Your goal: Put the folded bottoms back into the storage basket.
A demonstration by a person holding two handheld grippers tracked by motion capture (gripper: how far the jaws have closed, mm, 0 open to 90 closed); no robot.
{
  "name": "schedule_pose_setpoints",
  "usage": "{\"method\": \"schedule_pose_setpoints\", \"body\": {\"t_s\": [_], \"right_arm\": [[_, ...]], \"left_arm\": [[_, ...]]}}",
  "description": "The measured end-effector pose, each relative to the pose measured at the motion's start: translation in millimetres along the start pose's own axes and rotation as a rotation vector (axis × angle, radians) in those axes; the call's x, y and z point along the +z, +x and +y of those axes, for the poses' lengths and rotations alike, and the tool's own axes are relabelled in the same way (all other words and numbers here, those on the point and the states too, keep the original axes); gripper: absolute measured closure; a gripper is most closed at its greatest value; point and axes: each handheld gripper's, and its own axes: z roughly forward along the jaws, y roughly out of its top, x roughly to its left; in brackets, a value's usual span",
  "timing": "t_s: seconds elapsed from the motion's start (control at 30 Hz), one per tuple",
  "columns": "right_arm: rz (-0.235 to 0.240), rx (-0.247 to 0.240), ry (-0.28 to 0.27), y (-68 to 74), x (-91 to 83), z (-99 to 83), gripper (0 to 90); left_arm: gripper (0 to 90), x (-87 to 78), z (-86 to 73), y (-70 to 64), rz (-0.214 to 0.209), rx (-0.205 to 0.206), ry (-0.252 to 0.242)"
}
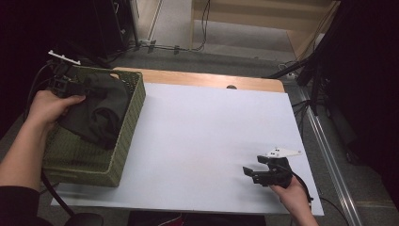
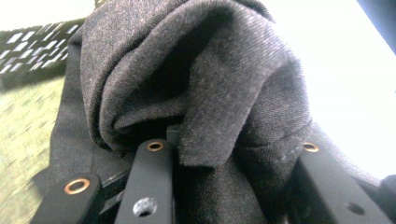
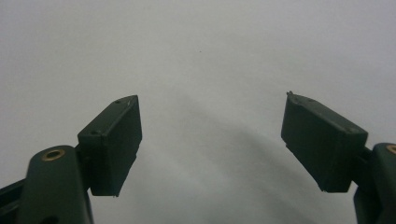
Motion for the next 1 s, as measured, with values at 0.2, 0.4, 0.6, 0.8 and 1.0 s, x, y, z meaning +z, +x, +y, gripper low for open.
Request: {"method": "schedule_pose_setpoints", "body": {"t_s": [0.2, 0.4, 0.6, 0.8, 1.0], "right_arm": [[-0.002, -0.004, 0.008, 0.9, 0.1, -0.1, 19.0], [0.000, -0.004, 0.004, -0.2, 0.4, -0.4, 19.1], [-0.002, -0.009, 0.008, 0.8, 0.3, -0.3, 19.1], [-0.002, -0.011, 0.011, 0.8, 0.8, -0.3, 19.0], [-0.003, -0.012, 0.012, 1.2, 0.9, -0.3, 19.0]], "left_arm": [[65.7, 11.9, 0.0, 5.8, 0.038, 0.005, 0.020], [64.2, 20.5, -8.2, 28.3, 0.054, -0.057, 0.014], [62.0, 26.8, -10.5, 34.6, 0.124, -0.046, 0.035], [54.1, 32.7, -14.2, 40.7, 0.210, -0.058, 0.074], [51.9, 36.0, -23.3, 48.2, 0.226, -0.067, 0.052]]}}
